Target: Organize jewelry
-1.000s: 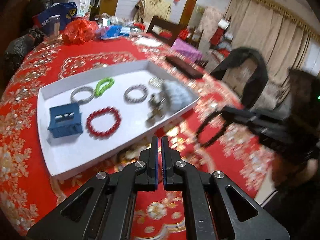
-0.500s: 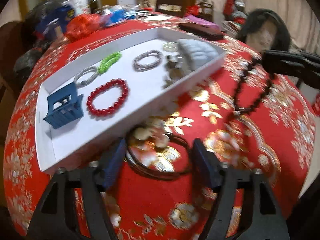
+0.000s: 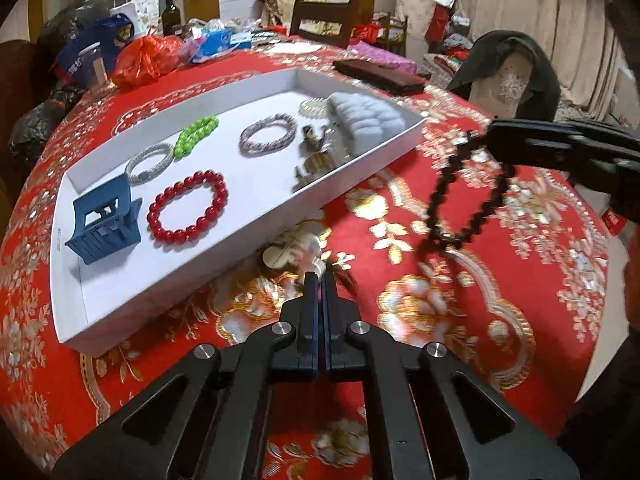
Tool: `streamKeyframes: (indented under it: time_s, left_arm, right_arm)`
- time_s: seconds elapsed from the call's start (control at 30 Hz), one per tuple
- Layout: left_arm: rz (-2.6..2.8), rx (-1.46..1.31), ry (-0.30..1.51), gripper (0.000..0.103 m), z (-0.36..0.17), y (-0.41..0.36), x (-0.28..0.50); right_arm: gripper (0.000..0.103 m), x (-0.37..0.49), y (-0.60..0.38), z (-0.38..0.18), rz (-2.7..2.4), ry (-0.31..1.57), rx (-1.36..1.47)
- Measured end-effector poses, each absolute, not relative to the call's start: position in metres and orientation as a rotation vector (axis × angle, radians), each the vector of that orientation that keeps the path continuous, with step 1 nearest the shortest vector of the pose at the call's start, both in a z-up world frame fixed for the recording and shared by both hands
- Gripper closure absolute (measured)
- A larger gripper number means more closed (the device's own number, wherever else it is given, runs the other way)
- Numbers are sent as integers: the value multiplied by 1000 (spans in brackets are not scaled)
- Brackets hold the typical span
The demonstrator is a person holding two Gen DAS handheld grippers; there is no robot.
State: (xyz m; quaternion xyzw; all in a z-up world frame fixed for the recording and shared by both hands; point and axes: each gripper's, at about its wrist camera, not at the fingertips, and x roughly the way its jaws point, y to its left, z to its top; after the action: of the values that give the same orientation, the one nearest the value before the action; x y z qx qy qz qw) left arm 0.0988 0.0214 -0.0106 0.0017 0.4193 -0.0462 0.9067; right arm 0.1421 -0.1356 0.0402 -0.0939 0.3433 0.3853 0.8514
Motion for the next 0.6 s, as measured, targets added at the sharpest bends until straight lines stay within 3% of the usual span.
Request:
streamKeyframes:
  time_s: [0.33,0.37,0.47,0.6]
  left_arm:
    - [-119,5,797,103,22,18,87]
    - [-92,27,805,98,17,18,90]
    - [-60,35,836,53,0,22,97]
    - [-43,91,833,43,-10,16,109]
  right_arm:
    - [95,143,-137,43,809,717,-191]
    - [95,142,-137,43,809,717,-193]
    - [95,141,-137,43,810,716,-196]
    - [95,142,-136,41,811,721,-198]
